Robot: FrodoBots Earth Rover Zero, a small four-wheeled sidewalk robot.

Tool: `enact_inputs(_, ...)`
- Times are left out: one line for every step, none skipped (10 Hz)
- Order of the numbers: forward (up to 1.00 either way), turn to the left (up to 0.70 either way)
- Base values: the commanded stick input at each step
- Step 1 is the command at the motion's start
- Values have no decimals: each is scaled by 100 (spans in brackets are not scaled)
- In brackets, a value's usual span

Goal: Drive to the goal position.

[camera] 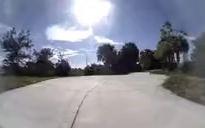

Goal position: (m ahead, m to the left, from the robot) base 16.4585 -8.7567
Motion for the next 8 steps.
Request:
enact_inputs(85, -9)
enact_inputs(85, -34)
enact_inputs(85, -34)
enact_inputs(85, -3)
enact_inputs(85, 0)
enact_inputs(85, 0)
enact_inputs(85, 0)
enact_inputs(85, 0)
